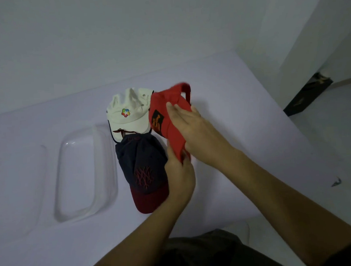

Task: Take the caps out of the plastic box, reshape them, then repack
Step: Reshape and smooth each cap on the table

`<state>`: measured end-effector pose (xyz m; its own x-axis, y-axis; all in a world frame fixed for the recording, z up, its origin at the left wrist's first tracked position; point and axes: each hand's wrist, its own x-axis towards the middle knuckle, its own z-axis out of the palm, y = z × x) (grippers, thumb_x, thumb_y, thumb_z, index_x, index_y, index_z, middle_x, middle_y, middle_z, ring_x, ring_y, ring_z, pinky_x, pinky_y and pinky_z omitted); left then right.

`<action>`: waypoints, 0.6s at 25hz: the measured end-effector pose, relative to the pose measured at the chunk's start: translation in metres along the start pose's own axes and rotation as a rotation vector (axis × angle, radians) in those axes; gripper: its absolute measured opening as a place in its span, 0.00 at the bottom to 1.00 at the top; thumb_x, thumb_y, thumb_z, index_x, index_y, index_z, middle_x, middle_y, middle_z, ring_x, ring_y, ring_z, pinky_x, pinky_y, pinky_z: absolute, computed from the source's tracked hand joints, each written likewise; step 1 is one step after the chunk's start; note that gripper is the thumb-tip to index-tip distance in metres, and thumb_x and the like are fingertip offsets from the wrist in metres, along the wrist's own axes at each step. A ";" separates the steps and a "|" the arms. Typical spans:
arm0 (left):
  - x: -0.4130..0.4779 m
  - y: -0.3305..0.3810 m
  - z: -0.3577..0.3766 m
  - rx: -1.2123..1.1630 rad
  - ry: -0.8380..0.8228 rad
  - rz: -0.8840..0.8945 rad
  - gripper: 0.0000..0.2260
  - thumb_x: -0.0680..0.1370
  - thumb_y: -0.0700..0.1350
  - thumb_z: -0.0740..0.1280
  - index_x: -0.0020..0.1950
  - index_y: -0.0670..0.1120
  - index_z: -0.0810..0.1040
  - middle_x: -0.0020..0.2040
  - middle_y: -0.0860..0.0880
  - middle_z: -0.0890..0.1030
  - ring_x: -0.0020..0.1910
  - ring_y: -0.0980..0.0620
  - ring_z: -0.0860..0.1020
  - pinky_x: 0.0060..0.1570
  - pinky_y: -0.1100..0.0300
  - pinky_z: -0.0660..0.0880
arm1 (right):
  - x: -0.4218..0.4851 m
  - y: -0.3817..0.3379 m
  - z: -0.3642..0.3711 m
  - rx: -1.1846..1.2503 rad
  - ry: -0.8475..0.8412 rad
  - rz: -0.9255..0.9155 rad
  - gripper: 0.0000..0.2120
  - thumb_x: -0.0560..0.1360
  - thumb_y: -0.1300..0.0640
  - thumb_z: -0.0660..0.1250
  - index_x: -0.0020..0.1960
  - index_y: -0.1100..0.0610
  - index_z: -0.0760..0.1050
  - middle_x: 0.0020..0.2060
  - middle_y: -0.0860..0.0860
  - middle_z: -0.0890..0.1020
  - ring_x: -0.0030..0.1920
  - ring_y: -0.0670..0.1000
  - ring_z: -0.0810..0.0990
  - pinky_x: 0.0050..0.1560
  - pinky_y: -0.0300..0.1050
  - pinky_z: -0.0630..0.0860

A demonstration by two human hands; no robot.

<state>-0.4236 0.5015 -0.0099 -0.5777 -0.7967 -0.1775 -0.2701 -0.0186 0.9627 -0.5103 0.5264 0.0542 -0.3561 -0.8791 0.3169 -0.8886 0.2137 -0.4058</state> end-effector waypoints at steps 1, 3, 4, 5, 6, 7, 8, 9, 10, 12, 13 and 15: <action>0.007 0.002 -0.005 0.142 -0.008 0.047 0.26 0.79 0.38 0.58 0.76 0.46 0.54 0.56 0.45 0.79 0.46 0.54 0.79 0.53 0.56 0.76 | 0.000 0.008 -0.002 -0.013 -0.029 0.040 0.36 0.67 0.76 0.63 0.72 0.67 0.56 0.67 0.66 0.70 0.69 0.63 0.68 0.70 0.57 0.58; 0.018 0.007 -0.013 0.396 -0.041 0.173 0.29 0.79 0.34 0.57 0.77 0.46 0.48 0.65 0.41 0.74 0.53 0.45 0.77 0.55 0.55 0.73 | -0.008 0.018 -0.001 -0.107 -0.048 0.145 0.36 0.69 0.73 0.63 0.74 0.65 0.54 0.70 0.65 0.66 0.70 0.64 0.64 0.70 0.57 0.60; 0.021 0.008 -0.015 0.523 -0.036 0.269 0.30 0.78 0.33 0.56 0.76 0.44 0.47 0.70 0.39 0.68 0.58 0.42 0.75 0.55 0.54 0.73 | -0.012 0.020 0.002 -0.172 -0.065 0.224 0.34 0.72 0.70 0.62 0.74 0.65 0.52 0.71 0.65 0.62 0.71 0.65 0.62 0.69 0.58 0.61; 0.022 0.010 -0.016 0.634 -0.024 0.365 0.31 0.77 0.31 0.57 0.76 0.42 0.47 0.73 0.37 0.63 0.62 0.39 0.73 0.56 0.50 0.74 | -0.016 0.021 0.006 -0.223 -0.083 0.315 0.32 0.75 0.67 0.60 0.75 0.64 0.50 0.72 0.65 0.59 0.72 0.65 0.60 0.69 0.59 0.62; 0.025 0.007 -0.016 0.716 -0.013 0.437 0.31 0.76 0.30 0.57 0.76 0.41 0.48 0.74 0.35 0.59 0.65 0.36 0.70 0.57 0.46 0.74 | -0.020 0.021 0.011 -0.256 -0.083 0.396 0.30 0.77 0.65 0.57 0.75 0.65 0.49 0.73 0.66 0.58 0.71 0.66 0.61 0.68 0.59 0.63; 0.028 0.007 -0.017 0.755 -0.010 0.469 0.31 0.75 0.30 0.58 0.76 0.40 0.50 0.74 0.35 0.58 0.67 0.34 0.68 0.56 0.42 0.75 | -0.024 0.021 0.016 -0.272 -0.044 0.444 0.27 0.78 0.64 0.54 0.74 0.66 0.50 0.72 0.68 0.59 0.70 0.67 0.63 0.67 0.59 0.66; 0.031 0.008 -0.018 0.763 -0.017 0.452 0.31 0.75 0.31 0.58 0.76 0.40 0.50 0.74 0.35 0.59 0.67 0.34 0.68 0.56 0.41 0.75 | -0.027 0.021 0.019 -0.280 0.008 0.461 0.25 0.77 0.64 0.51 0.73 0.67 0.53 0.70 0.69 0.62 0.68 0.67 0.67 0.63 0.59 0.70; 0.035 0.010 -0.020 0.748 -0.027 0.400 0.31 0.76 0.32 0.59 0.76 0.40 0.49 0.74 0.35 0.60 0.66 0.35 0.69 0.55 0.42 0.75 | -0.029 0.022 0.022 -0.279 0.070 0.467 0.24 0.76 0.65 0.50 0.72 0.69 0.56 0.68 0.70 0.65 0.65 0.68 0.70 0.58 0.59 0.74; 0.040 0.011 -0.022 0.752 -0.023 0.336 0.31 0.76 0.33 0.59 0.76 0.40 0.49 0.73 0.36 0.62 0.65 0.36 0.71 0.56 0.43 0.74 | -0.031 0.023 0.023 -0.269 0.105 0.468 0.24 0.76 0.67 0.50 0.71 0.69 0.57 0.67 0.70 0.66 0.65 0.68 0.71 0.54 0.59 0.77; 0.047 0.017 -0.026 0.840 -0.007 0.293 0.28 0.77 0.38 0.60 0.75 0.37 0.52 0.70 0.36 0.66 0.62 0.38 0.73 0.56 0.47 0.72 | -0.035 0.022 0.027 -0.250 0.092 0.482 0.26 0.75 0.70 0.54 0.72 0.69 0.54 0.69 0.69 0.63 0.67 0.68 0.68 0.49 0.58 0.79; 0.048 0.021 -0.026 0.901 -0.013 0.335 0.28 0.77 0.41 0.62 0.73 0.36 0.55 0.68 0.36 0.68 0.61 0.38 0.74 0.56 0.48 0.72 | -0.036 0.022 0.028 -0.235 0.090 0.489 0.27 0.75 0.71 0.56 0.72 0.69 0.54 0.69 0.69 0.63 0.66 0.68 0.69 0.48 0.58 0.79; 0.049 0.029 -0.026 1.010 -0.058 0.428 0.28 0.76 0.44 0.63 0.71 0.33 0.59 0.63 0.36 0.73 0.58 0.38 0.75 0.56 0.48 0.72 | -0.039 0.022 0.029 -0.224 0.110 0.483 0.27 0.73 0.71 0.62 0.70 0.71 0.58 0.66 0.71 0.67 0.61 0.69 0.74 0.46 0.58 0.79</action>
<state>-0.4391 0.4464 0.0143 -0.8024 -0.5888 0.0966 -0.5293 0.7771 0.3405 -0.5073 0.5525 0.0078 -0.7564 -0.6114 0.2325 -0.6523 0.6782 -0.3385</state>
